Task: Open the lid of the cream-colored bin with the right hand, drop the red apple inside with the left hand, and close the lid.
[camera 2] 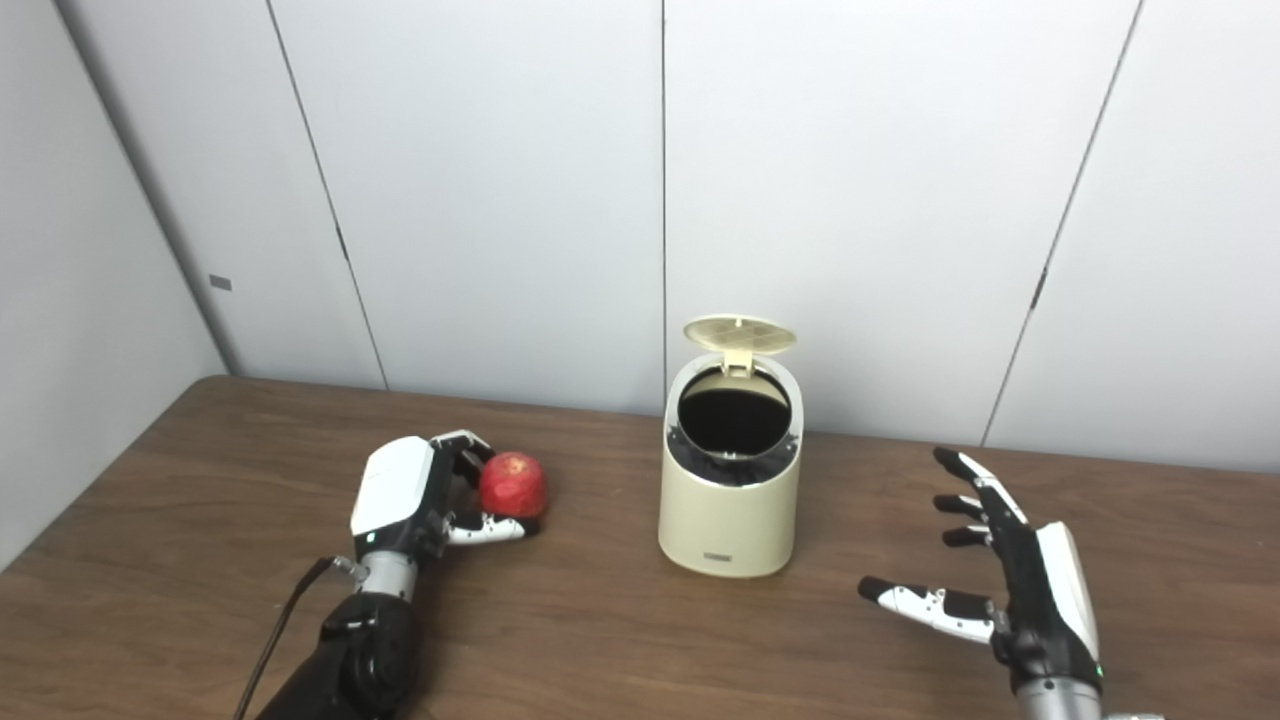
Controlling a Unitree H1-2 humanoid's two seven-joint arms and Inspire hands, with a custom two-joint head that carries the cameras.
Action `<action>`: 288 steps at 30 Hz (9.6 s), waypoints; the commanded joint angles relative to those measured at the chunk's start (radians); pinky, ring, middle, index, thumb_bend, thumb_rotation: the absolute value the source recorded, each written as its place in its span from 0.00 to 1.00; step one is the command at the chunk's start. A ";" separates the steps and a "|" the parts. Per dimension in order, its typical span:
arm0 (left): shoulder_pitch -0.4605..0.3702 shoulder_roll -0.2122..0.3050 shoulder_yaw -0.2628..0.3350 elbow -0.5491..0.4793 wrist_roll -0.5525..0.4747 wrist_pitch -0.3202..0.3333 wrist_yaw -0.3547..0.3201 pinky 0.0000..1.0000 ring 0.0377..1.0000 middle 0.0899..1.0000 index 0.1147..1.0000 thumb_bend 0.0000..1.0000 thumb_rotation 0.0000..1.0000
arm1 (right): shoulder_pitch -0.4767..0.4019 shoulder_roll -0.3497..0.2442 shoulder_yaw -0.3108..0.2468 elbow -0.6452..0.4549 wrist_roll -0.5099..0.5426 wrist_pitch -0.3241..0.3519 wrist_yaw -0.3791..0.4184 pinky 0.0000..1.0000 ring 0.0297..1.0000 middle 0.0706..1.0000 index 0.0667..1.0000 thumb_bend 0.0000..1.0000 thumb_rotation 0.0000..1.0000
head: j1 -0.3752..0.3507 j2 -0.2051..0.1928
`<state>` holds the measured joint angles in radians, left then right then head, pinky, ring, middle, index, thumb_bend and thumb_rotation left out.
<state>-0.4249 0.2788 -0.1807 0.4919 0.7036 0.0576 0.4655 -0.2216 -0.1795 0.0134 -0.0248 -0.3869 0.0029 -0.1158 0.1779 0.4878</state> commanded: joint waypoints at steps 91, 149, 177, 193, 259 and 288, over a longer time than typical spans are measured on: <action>-0.198 -0.212 -0.048 -0.232 0.011 -0.122 -0.105 0.57 0.51 0.42 0.43 0.52 0.00 | -0.049 0.103 0.044 0.010 -0.080 0.005 -0.085 0.62 0.74 0.86 0.82 0.71 0.19 | -0.162 -0.055; -0.090 -0.201 0.047 -0.270 -0.151 -0.240 -0.055 0.57 0.56 0.53 0.43 0.52 0.06 | -0.036 0.090 0.059 -0.002 -0.065 -0.001 -0.068 0.58 0.72 0.85 0.82 0.70 0.10 | -0.138 -0.034; 0.150 -0.188 0.203 -0.336 -0.628 -0.339 -0.352 0.55 0.61 0.66 0.63 0.69 0.04 | -0.185 0.005 0.084 -0.006 -0.061 -0.045 0.014 0.65 0.76 0.82 0.79 0.60 0.34 | -0.129 -0.052; 0.150 -0.202 0.201 -0.182 -0.634 -0.406 -0.397 0.56 0.62 0.67 0.69 0.72 0.00 | -0.466 -0.084 0.169 -0.008 -0.212 0.066 0.192 0.65 0.78 0.83 0.83 0.57 0.51 | -0.143 -0.077; 0.161 -0.193 0.203 -0.180 -0.618 -0.388 -0.417 0.56 0.62 0.66 0.68 0.69 0.00 | -0.484 -0.143 0.261 -0.029 -0.329 -0.010 0.336 0.83 0.78 0.63 0.64 0.64 0.40 | -0.138 -0.036; 0.172 -0.199 0.200 -0.220 -0.610 -0.345 -0.419 0.56 0.62 0.65 0.67 0.68 0.00 | -0.464 -0.136 0.296 -0.028 -0.360 -0.037 0.357 0.85 0.79 0.63 0.64 0.67 0.38 | -0.131 -0.007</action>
<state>-0.2661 0.0781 0.0215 0.2729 0.0879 -0.2854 0.0421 -0.6526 -0.3184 0.3131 -0.0353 -0.7482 -0.0105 0.2580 0.0460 0.4771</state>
